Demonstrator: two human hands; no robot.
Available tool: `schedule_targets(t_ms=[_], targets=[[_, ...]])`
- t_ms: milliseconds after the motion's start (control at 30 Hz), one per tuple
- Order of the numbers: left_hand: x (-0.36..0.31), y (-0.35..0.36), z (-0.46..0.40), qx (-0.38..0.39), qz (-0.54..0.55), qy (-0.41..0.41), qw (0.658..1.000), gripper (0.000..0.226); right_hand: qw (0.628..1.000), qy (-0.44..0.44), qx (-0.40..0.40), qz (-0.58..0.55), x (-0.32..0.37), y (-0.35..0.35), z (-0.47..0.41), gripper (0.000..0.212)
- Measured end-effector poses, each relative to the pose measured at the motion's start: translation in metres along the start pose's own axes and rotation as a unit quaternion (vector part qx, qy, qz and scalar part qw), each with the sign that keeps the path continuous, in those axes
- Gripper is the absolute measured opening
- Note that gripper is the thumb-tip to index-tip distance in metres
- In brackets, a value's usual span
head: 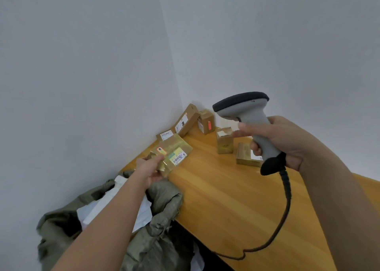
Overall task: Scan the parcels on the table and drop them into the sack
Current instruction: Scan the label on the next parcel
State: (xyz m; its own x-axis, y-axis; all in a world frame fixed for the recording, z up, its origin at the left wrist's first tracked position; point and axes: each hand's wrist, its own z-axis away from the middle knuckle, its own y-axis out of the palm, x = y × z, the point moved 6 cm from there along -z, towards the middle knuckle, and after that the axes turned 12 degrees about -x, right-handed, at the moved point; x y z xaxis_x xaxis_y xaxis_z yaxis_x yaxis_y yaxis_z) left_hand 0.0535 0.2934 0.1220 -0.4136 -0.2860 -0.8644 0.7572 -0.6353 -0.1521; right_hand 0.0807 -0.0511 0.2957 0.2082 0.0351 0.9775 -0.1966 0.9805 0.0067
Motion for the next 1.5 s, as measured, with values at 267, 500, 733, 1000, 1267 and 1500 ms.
schedule_targets(t_ms=[267, 500, 733, 1000, 1267, 1500], targets=[[0.069, -0.121, -0.022, -0.095, -0.012, -0.099, 0.990, 0.047, 0.955, 0.241, 0.037, -0.170, -0.105, 0.092, -0.042, 0.025], [0.105, -0.185, -0.075, -0.056, -0.031, -0.139, 0.988, 0.049, 0.910, 0.373, -0.027, -0.177, -0.192, 0.169, -0.047, 0.029], [0.109, -0.197, -0.120, 0.011, -0.125, -0.074, 0.989, 0.041, 0.861, 0.441, -0.109, -0.227, -0.277, 0.251, -0.060, 0.044], [0.122, -0.192, -0.149, 0.107, -0.175, -0.003, 0.979, 0.067, 0.881, 0.436, -0.123, -0.138, -0.305, 0.281, -0.074, 0.026], [0.103, -0.155, -0.144, 0.126, -0.346, 0.136, 0.920, 0.086, 0.928, 0.365, -0.064, 0.042, -0.249, 0.249, -0.076, 0.053], [0.086, -0.179, -0.122, -0.022, -0.335, 0.205, 0.919, 0.046, 0.927, 0.340, -0.025, 0.153, -0.237, 0.266, -0.102, 0.073]])
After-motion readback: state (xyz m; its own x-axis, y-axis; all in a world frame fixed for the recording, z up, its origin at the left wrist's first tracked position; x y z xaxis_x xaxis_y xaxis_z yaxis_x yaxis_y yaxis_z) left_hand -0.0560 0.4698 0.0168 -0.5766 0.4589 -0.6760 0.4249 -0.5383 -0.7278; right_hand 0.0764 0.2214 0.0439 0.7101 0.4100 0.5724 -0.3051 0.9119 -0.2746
